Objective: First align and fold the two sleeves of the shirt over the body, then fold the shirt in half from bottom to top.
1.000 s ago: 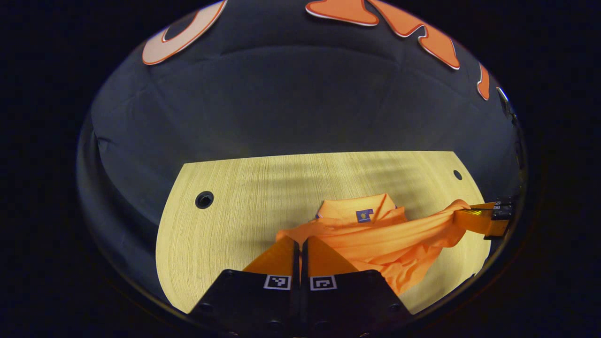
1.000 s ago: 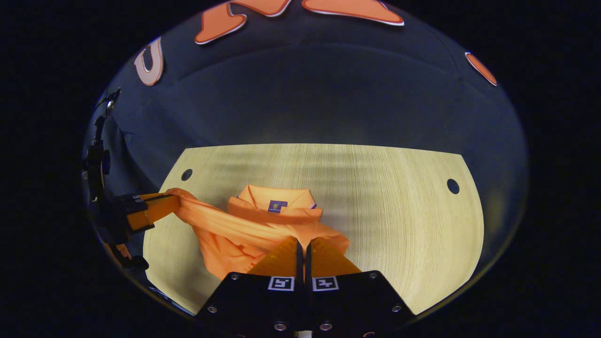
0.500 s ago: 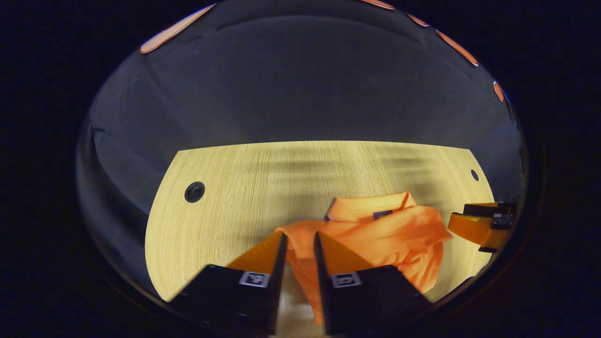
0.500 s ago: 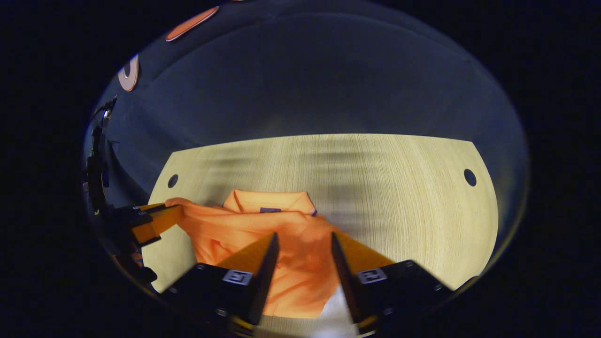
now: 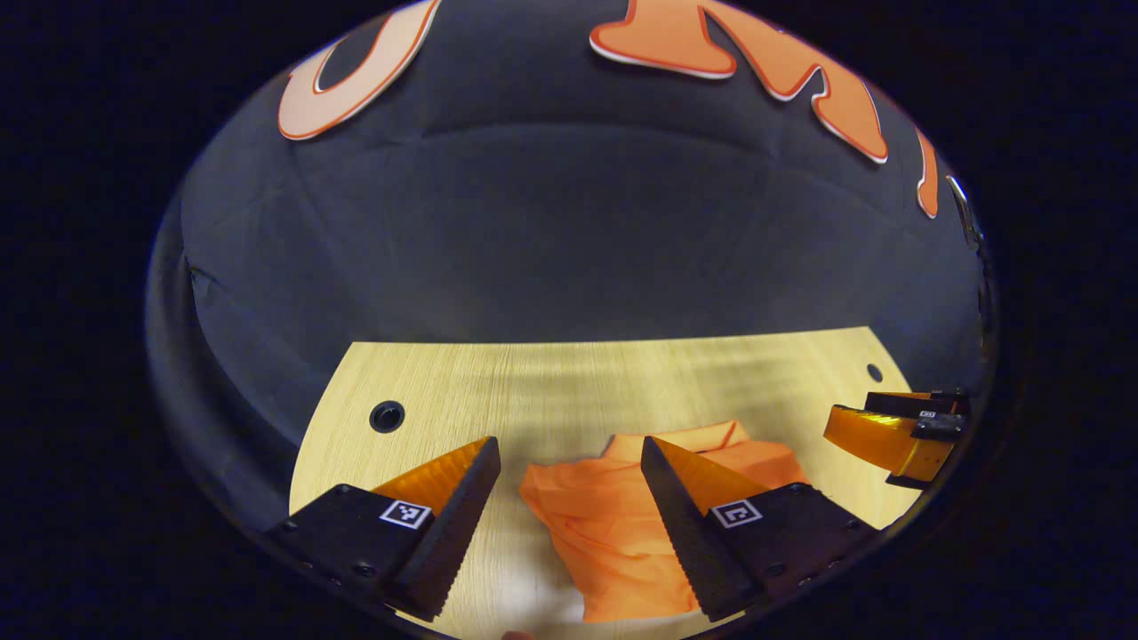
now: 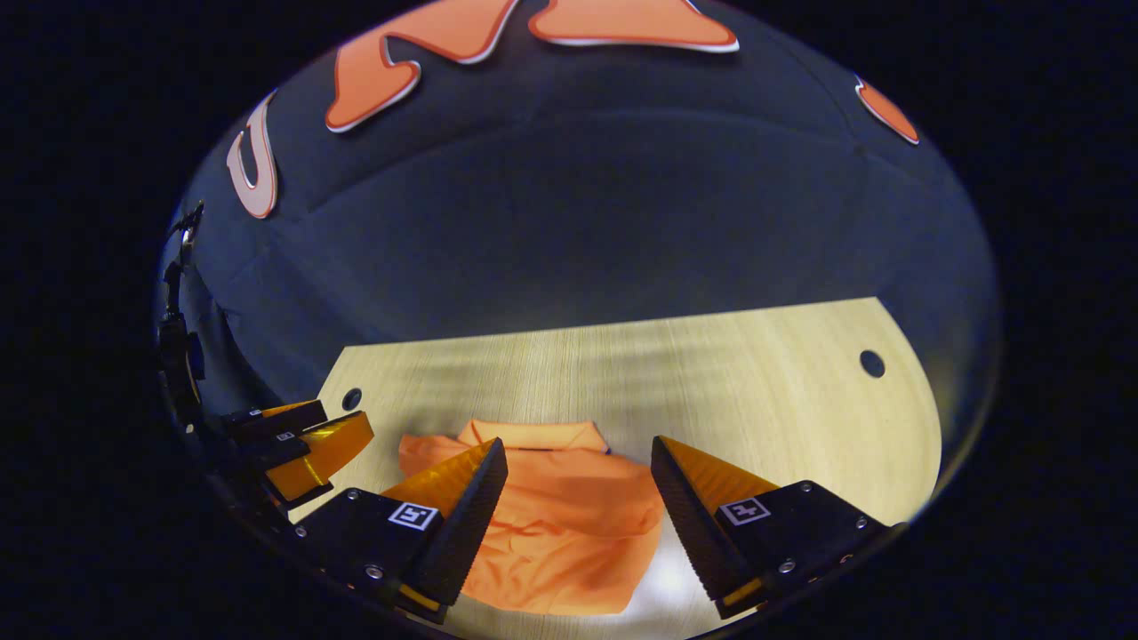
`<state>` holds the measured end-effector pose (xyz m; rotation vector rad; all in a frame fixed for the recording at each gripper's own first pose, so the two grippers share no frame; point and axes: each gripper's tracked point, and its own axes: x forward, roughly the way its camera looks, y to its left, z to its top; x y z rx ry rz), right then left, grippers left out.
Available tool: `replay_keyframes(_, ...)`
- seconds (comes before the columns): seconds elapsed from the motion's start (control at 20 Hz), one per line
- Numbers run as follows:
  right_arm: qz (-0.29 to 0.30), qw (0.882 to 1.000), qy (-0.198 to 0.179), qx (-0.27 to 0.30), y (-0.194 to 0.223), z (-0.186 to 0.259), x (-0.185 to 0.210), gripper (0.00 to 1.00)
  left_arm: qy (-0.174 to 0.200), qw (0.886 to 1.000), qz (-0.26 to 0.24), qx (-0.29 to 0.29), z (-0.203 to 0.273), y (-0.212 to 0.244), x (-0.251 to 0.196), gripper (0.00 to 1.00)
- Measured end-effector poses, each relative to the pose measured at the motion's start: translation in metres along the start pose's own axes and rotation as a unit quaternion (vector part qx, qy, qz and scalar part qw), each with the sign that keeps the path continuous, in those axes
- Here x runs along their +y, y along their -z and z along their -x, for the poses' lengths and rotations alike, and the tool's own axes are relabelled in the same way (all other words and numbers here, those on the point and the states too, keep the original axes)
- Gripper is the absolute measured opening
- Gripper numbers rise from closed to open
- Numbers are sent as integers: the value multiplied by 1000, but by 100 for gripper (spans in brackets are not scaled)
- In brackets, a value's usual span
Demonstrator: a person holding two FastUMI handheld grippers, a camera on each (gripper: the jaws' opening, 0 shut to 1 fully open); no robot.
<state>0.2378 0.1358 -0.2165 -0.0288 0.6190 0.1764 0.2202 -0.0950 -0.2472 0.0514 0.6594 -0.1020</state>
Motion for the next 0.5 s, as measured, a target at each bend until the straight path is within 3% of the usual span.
replay_keyframes(0.2, 4, 999, -18, -49, -28, 42, 8, 99, 4, 998, -1, -56, 53, -41, -10, 98)
replay_keyframes(0.5, 51, 990, -14, -133, -57, 122, 7, 99, 8, 992, 14, -125, 143, -73, -18, 98)
